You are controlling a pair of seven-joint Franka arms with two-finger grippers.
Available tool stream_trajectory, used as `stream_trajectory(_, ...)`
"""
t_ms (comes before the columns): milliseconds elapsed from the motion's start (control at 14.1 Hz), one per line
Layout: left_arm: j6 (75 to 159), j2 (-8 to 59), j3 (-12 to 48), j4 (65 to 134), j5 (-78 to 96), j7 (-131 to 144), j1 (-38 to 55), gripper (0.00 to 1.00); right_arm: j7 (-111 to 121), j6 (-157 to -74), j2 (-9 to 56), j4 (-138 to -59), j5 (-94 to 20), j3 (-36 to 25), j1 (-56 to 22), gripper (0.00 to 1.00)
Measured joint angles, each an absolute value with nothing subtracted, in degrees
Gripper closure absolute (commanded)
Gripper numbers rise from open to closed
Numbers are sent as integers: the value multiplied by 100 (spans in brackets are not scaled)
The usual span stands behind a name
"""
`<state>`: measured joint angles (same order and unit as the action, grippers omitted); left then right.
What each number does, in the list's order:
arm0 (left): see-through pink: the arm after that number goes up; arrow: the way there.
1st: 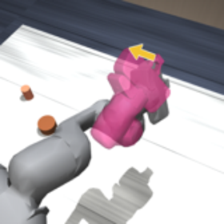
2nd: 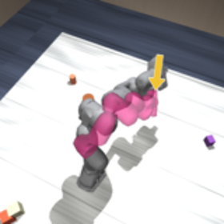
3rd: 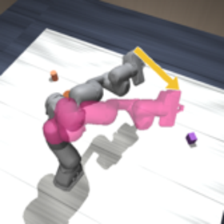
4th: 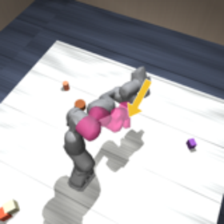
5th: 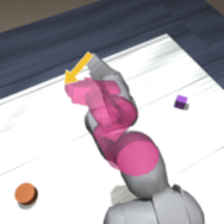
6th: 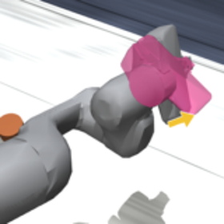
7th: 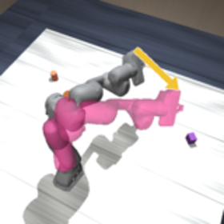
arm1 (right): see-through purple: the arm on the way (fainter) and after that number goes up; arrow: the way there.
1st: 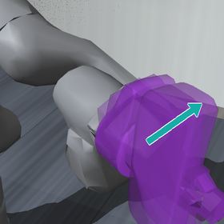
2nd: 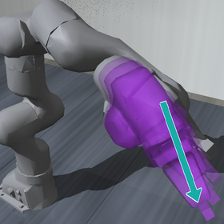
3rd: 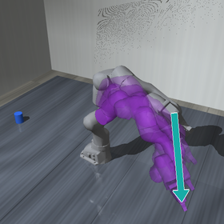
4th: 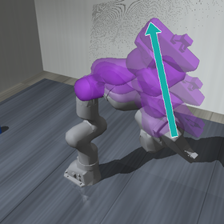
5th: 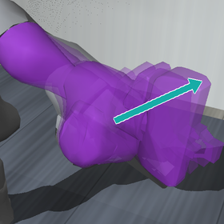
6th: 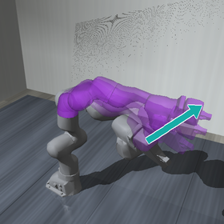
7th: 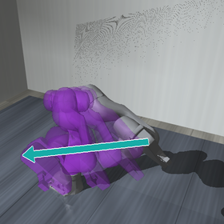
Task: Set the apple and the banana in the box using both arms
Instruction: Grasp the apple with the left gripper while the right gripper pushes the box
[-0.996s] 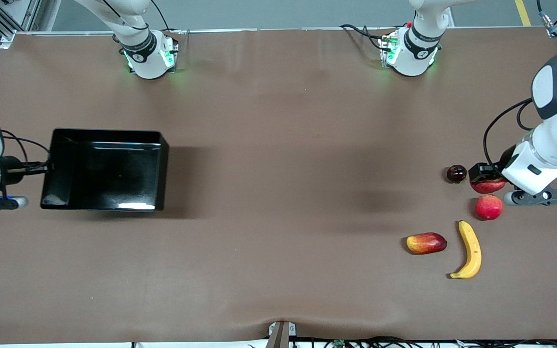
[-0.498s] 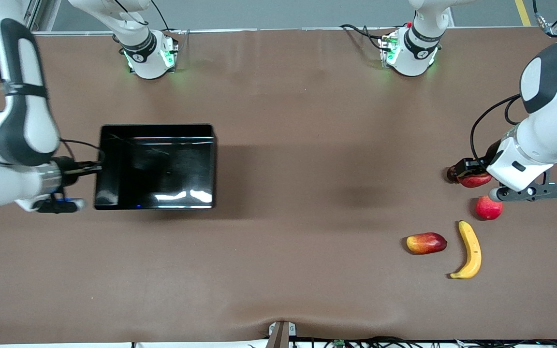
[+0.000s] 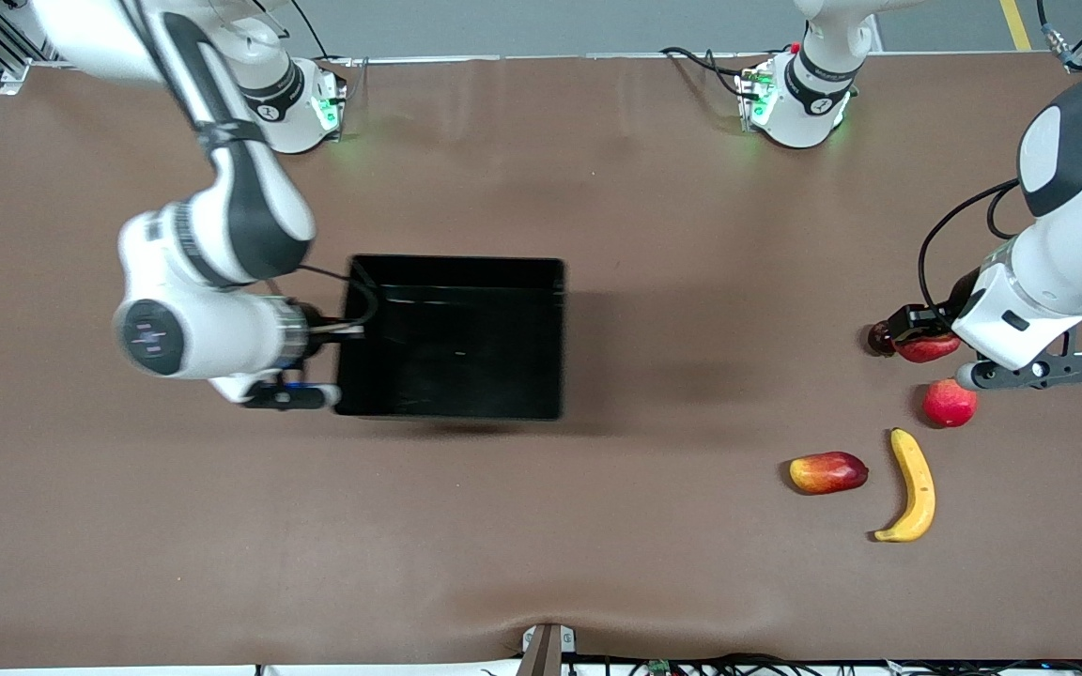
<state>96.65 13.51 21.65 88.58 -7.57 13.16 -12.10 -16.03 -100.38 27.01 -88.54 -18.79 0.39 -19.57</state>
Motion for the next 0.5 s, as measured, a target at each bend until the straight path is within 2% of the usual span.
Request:
stream_trajectory(213,9662,1354,2212,8852,-637,1522,-1206,100,-1884,-10812,3118,-8861,-2155,36,-2423,100)
stream_trajectory(498,9662,1377,2367,8810,-477,2119,-1092,100,-1954,-11195,3474,-8862,-2159,31,-2681,100)
